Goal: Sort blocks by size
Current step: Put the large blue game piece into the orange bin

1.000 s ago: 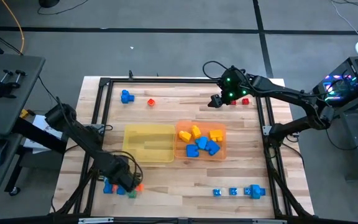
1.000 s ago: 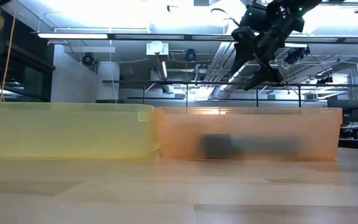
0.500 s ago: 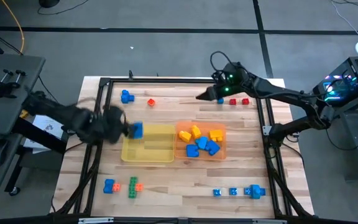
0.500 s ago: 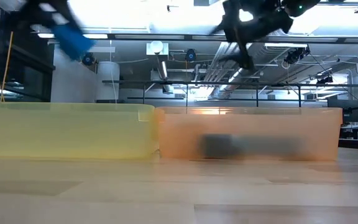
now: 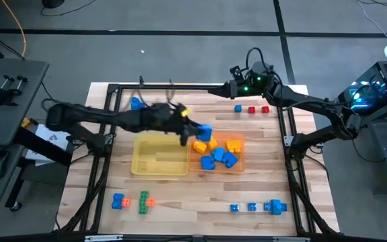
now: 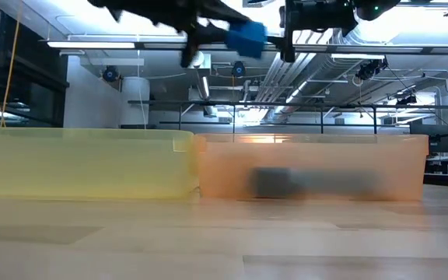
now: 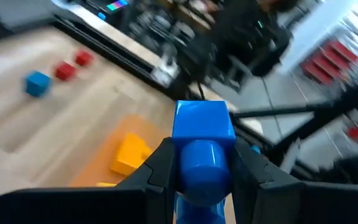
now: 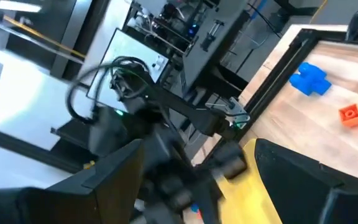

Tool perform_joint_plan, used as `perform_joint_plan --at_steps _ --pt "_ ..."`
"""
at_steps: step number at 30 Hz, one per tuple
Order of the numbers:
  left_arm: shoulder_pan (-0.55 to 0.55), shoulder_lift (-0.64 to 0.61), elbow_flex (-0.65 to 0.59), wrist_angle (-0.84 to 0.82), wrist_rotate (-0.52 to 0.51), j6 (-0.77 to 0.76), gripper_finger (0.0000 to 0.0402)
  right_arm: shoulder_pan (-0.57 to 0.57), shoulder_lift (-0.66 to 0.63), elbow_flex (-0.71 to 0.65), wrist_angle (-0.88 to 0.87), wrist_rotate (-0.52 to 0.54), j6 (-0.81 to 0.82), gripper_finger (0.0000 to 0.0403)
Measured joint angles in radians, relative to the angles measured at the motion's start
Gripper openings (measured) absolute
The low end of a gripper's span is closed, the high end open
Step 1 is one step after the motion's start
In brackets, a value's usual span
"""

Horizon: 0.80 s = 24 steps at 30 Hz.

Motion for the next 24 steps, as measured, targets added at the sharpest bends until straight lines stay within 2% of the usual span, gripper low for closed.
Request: perform_joint_plan --at_steps 5,8,12,16,22,24 --pt "-0.032 0.122 0.000 0.074 0.076 0.010 0.0081 0.000 -0.001 0.000 0.001 -0.040 -0.076 0.0300" --pt "-0.046 0.155 0.013 0.050 0.078 0.036 0.0125 0.000 -0.012 0.000 0.000 -0.066 -0.104 0.0300" --pt "-0.058 0.166 0.074 -0.051 0.014 0.123 0.0190 0.000 -0.049 0.000 0.001 -0.093 -0.127 0.0300" --pt "-0.058 0.165 0.162 -0.202 -0.002 0.203 0.0230 0.000 -0.104 0.000 0.001 -0.095 -0.162 0.0300" --pt "-0.122 0.134 0.276 -0.428 0.029 0.029 0.0237 0.001 -0.185 0.000 -0.033 -0.095 -0.232 0.0300" --pt "-0.185 0.106 0.280 -0.502 -0.017 -0.030 0.0234 0.007 -0.202 0.000 -0.062 -0.095 -0.249 0.0300"
